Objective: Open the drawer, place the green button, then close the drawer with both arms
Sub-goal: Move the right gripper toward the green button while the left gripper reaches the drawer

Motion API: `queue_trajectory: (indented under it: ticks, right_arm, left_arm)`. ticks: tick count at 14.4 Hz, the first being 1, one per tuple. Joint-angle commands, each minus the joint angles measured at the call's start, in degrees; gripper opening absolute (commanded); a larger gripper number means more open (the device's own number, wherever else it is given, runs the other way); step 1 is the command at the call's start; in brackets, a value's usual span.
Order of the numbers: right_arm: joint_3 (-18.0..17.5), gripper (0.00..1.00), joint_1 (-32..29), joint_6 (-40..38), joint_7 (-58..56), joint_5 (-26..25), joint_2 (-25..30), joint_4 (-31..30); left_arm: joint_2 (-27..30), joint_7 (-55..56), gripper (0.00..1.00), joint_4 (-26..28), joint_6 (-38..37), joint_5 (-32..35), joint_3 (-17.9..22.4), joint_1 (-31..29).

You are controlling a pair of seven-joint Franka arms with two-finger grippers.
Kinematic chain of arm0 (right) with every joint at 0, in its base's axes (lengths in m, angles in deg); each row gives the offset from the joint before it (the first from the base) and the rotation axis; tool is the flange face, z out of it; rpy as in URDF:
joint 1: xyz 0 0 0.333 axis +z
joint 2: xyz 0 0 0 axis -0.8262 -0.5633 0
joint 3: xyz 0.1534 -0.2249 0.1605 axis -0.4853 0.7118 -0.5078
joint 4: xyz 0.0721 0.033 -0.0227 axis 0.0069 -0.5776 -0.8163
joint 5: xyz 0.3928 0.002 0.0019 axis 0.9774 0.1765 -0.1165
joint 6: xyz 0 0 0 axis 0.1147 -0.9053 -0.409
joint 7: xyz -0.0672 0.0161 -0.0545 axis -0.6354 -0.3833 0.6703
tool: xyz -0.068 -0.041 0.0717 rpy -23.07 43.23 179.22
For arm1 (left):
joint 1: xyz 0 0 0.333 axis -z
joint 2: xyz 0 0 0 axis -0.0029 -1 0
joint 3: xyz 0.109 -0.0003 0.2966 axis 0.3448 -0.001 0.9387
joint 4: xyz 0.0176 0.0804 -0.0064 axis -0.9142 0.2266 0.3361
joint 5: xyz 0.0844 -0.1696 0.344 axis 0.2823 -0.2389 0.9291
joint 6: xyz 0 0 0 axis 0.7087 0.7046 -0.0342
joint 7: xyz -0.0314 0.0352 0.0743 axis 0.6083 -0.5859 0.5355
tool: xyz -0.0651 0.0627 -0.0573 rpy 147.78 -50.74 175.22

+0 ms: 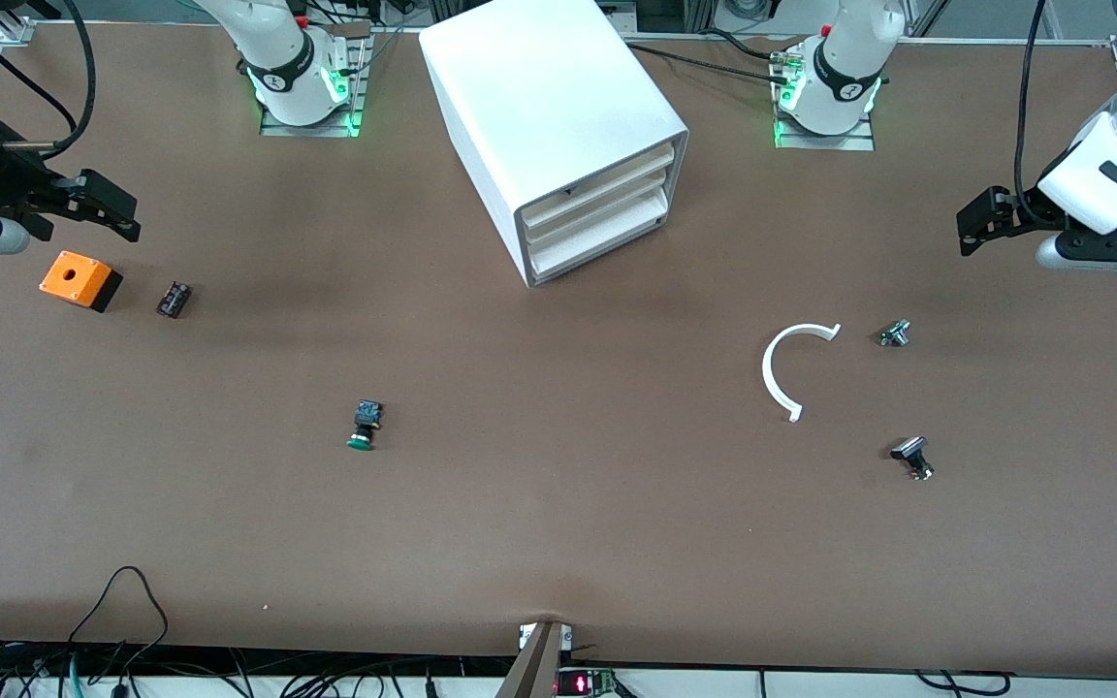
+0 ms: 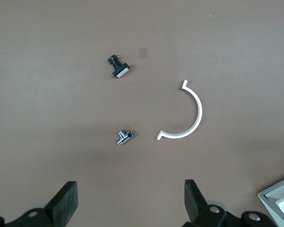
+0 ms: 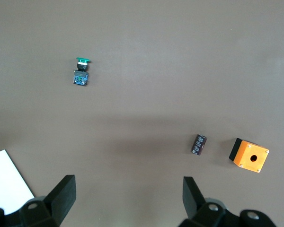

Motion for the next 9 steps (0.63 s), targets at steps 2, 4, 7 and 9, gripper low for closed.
queue_trajectory:
  ticks: [2,4,7,9]
  right_arm:
    - [-0.4,1.0,0.1,0.5,0.2,-0.4,0.4,0.1]
    - [-0.4,1.0,0.1,0.5,-0.6,-0.9,-1.2,0.5]
    - [-0.4,1.0,0.1,2.7,-0.3,-0.9,-1.1,-1.8]
    - [-0.5,1.0,0.1,3.3,-0.3,-0.2,-1.3,-2.3]
  left_arm:
    - [-0.9,-1.1,0.99,-2.0,-1.5,-0.5,0.1,0.3]
    - [-0.8,-0.9,0.99,-2.1,-1.5,-0.5,0.0,0.3]
    - [-0.8,-0.5,0.99,-2.1,-1.6,-0.6,-0.8,0.3]
    - [-0.9,-0.9,0.99,-2.0,-3.4,-0.7,-0.8,0.3]
